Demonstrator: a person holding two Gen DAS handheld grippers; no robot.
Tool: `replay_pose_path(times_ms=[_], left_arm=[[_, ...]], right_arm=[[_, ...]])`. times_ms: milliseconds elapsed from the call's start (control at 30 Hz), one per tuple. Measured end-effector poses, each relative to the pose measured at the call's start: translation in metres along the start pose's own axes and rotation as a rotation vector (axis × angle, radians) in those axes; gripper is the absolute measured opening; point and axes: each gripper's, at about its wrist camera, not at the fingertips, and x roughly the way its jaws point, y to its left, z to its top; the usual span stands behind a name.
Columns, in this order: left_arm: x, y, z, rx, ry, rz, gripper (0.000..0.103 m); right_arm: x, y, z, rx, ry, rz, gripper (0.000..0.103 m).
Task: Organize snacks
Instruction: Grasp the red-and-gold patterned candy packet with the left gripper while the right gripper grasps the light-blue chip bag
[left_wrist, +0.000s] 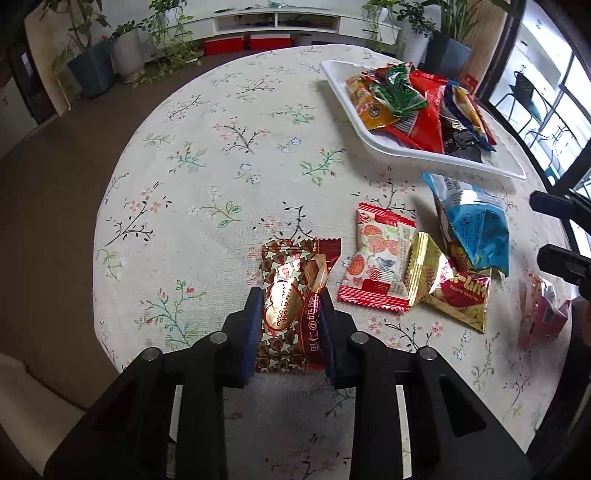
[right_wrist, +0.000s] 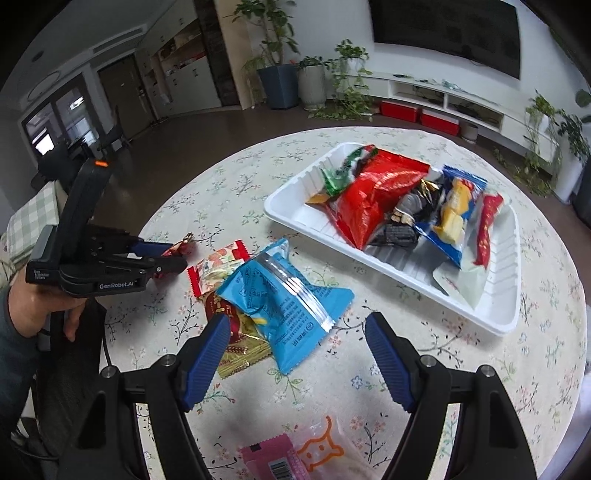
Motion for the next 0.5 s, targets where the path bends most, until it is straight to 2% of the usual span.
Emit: replay_pose_path(times_ms=[267, 500], left_arm=[[-0.007, -0.001, -0.003, 0.015, -0.005, -0.048, 0.025], [-0.008, 0.006, -0.007, -0.023, -0.008, -0.110, 0.025]], right_arm=[[0.020, 0.016, 0.004, -0.153, 0.055, 0.046, 0.069], [0.046, 0.017, 0.021, -0.235, 0.111, 0.027, 0.069]])
